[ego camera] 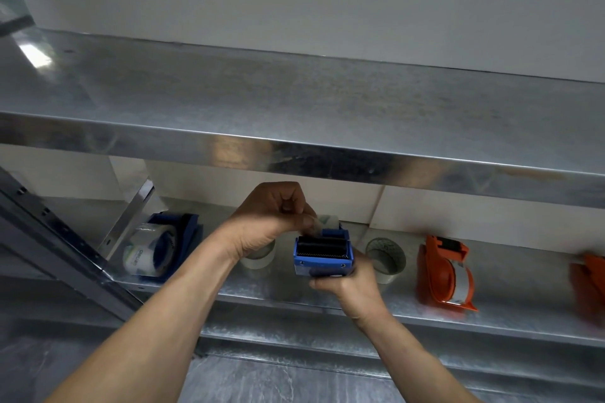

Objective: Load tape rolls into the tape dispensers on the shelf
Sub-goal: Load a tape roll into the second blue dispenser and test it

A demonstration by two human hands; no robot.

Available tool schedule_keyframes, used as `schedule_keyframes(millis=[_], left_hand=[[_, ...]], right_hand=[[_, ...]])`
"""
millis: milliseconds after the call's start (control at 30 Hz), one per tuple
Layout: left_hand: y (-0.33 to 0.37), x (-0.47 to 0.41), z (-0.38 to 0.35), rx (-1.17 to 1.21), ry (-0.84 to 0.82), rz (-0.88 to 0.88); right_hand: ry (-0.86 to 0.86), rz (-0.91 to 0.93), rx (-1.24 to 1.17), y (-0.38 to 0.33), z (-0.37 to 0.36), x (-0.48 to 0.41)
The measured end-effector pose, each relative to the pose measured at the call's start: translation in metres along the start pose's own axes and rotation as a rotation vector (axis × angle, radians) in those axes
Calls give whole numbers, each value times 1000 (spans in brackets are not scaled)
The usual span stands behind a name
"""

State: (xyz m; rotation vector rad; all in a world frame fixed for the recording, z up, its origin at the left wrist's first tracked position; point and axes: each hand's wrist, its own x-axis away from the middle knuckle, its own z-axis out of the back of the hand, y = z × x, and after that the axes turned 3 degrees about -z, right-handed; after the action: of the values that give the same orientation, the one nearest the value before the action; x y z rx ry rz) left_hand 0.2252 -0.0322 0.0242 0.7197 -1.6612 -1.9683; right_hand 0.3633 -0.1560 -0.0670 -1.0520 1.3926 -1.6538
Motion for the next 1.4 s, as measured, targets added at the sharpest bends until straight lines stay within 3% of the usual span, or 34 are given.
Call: schedule_keyframes(millis=[133, 300, 500, 967, 1167, 1400], left_hand=[[3, 3, 0, -44, 14, -3], [15, -3, -14, -321, -76, 26], [9, -4, -16, -287, 130, 54], [16, 12, -16, -345, 23, -33], [18, 9, -19, -420, 2, -35], [13, -1, -15, -353, 153, 88]], right_hand=[[5, 19, 23, 4, -1, -1], [-11, 54, 97, 6, -6, 1], [-10, 78, 42, 5, -1, 3], [16, 73, -25, 6, 7, -2], [-11, 86, 107, 6, -1, -8], [-49, 90, 163, 2, 0, -8]])
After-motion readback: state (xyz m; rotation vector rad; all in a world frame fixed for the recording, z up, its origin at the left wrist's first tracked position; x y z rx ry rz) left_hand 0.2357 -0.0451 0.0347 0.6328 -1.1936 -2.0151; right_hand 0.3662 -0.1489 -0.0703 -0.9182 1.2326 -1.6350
